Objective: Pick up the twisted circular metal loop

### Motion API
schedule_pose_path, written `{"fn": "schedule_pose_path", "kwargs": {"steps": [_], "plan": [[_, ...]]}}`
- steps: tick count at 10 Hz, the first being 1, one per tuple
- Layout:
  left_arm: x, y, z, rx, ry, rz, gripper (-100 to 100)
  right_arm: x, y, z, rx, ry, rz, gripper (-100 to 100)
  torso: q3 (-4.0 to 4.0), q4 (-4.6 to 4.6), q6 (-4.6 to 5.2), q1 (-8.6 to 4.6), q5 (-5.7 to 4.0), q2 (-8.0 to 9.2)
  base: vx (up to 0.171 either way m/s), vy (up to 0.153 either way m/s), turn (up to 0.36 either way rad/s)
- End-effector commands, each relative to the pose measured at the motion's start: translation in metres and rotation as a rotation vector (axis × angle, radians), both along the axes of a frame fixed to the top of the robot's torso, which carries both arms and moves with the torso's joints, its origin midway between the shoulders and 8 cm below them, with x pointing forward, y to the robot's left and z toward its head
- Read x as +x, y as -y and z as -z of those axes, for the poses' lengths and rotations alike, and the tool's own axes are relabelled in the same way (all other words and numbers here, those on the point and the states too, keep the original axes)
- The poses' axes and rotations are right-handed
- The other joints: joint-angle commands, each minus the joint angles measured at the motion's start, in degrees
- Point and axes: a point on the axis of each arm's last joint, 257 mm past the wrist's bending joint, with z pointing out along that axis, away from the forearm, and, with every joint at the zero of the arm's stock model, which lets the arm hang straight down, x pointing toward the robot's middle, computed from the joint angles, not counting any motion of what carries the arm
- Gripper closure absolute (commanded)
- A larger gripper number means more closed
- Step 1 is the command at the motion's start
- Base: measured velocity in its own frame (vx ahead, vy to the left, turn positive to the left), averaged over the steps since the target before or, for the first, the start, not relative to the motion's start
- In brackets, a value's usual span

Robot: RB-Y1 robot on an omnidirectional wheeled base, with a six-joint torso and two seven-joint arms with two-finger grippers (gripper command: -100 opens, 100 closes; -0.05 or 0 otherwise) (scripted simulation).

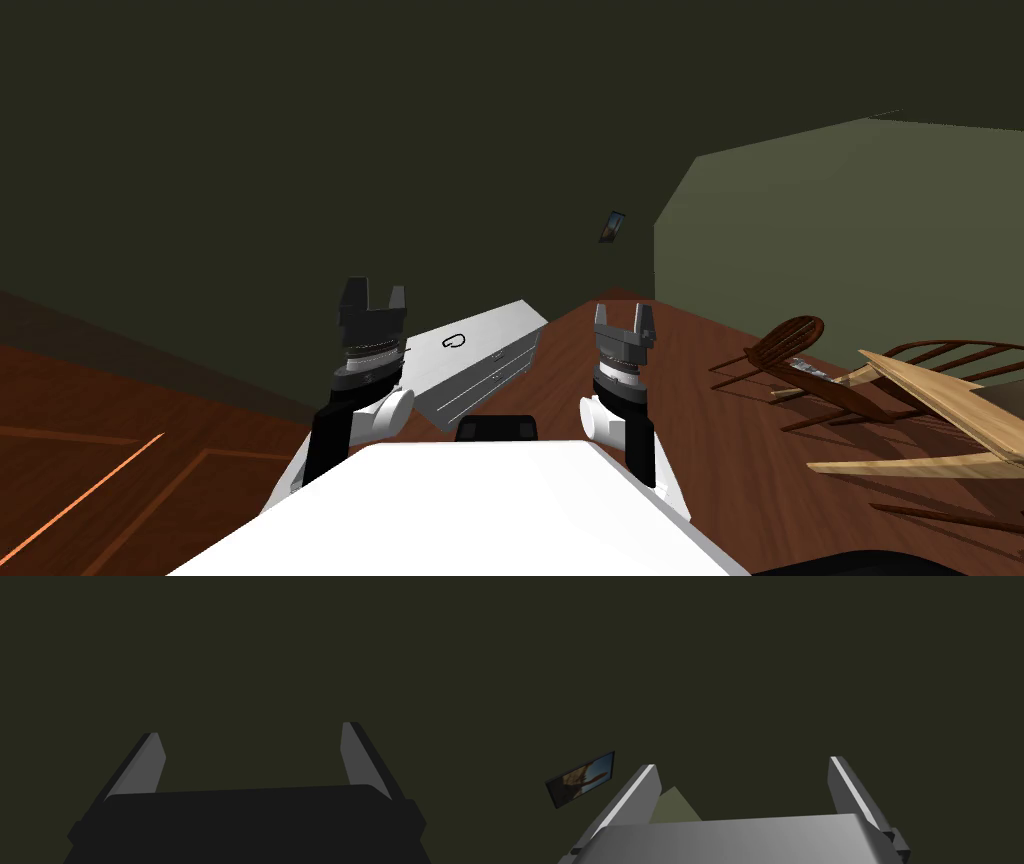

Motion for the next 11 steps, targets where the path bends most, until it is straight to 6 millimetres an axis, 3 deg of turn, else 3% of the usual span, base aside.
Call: {"fn": "schedule_pose_path", "kwargs": {"steps": [1,5,10,11], "plan": [[0.009,0.002,0.01,0.031,-0.04,0.018,-100,0.0,0.0,0.0,0.0,0.0,0.0,0,0.0,0.0,0.0,0.0,0.0,0.0,-0.05,-0.044,-0.002],[0.036,-0.005,0.044,0.058,-0.159,0.034,-100,0.0,0.0,0.0,0.0,0.0,0.0,0,0.04,0.02,0.01,-0.36,-0.08,0.07,-0.024,-0.094,0.001],[0.075,-0.035,0.109,0.026,-0.364,0.015,-100,0.0,0.0,0.0,0.0,0.0,0.0,0,-0.04,-0.02,0.0,-0.44,-0.1,-0.07,0.009,-0.113,0.0],[0.075,-0.035,0.109,0.026,-0.364,0.015,-100,0.0,0.0,0.0,0.0,0.0,0.0,0,-0.05,-0.02,0.01,-0.44,-0.1,-0.08,0.012,-0.09,0.002]]}}
